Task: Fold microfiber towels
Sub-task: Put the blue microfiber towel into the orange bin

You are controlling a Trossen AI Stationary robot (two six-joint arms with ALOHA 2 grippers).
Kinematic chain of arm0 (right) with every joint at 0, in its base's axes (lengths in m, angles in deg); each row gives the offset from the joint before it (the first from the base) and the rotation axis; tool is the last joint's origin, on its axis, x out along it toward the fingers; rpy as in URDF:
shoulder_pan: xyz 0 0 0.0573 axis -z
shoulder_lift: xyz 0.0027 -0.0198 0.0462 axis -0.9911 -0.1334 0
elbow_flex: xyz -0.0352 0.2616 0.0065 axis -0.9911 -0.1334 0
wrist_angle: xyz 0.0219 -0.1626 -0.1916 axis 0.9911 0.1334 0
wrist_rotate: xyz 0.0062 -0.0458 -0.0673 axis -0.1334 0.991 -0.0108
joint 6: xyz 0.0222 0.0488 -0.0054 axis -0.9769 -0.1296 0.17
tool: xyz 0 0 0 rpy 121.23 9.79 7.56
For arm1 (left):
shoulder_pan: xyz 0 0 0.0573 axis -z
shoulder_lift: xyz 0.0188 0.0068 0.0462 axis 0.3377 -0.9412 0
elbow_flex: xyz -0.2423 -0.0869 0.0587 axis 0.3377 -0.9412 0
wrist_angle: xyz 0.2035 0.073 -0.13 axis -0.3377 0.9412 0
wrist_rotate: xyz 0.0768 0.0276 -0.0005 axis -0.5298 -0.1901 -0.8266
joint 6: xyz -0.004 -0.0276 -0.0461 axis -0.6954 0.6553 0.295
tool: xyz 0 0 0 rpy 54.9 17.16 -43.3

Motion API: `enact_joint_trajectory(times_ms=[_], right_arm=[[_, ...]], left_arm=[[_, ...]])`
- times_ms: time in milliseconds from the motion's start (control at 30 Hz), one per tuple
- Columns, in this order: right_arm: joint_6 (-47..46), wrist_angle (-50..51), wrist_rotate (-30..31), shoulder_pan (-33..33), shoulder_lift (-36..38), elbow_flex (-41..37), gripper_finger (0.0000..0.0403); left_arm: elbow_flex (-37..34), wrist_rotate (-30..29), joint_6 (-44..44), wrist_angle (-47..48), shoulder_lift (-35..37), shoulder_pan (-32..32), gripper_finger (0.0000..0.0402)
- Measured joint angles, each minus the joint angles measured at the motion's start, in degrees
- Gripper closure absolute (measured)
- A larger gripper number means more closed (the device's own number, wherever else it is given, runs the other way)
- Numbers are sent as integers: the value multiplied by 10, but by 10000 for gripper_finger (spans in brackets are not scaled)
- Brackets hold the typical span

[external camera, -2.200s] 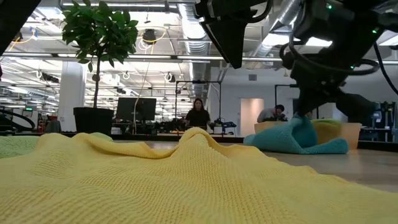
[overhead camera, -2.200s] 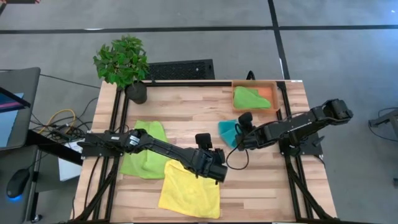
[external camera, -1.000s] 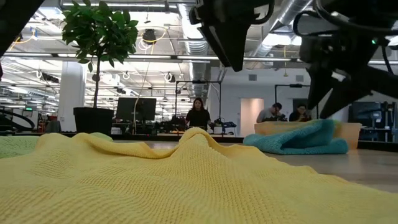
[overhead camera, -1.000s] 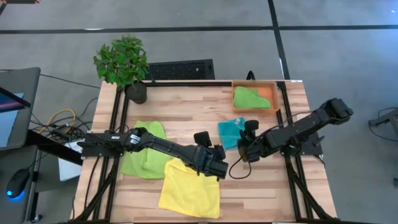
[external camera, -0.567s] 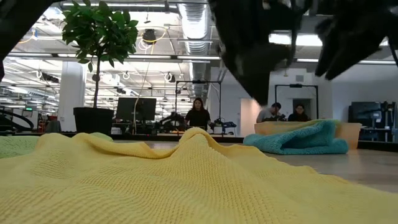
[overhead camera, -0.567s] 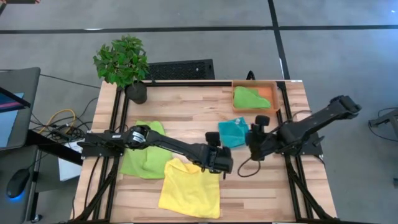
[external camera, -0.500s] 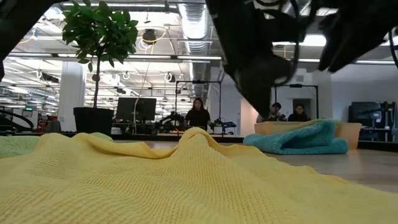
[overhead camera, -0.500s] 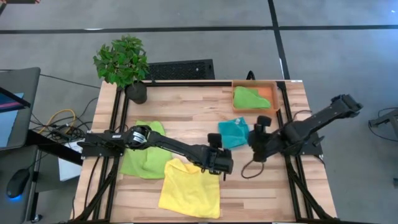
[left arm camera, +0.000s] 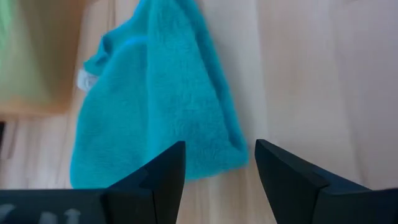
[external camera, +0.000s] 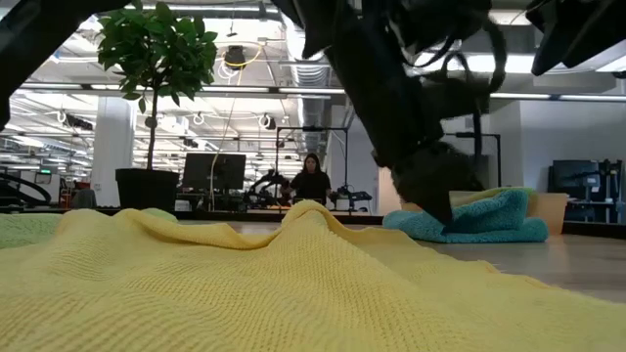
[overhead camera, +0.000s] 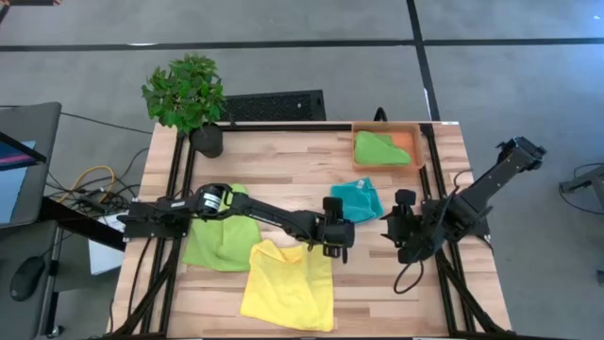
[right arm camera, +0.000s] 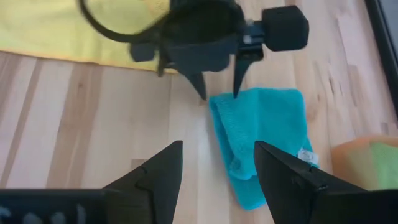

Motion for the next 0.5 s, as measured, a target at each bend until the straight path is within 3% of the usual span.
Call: enact_joint_trajectory(times_ms=[100,233,500], right_arm=[[0,-2,0,-5,-5,0,181],[0,-2,0,-4,-7,0,181],[0,-6,1,-4,-6,0,181]], left_arm=[[-8,11,0,-10,-1,-8,214],[-24,74,2,-23,0,-19,214],[-54,70,1,-67,3,-25,214]])
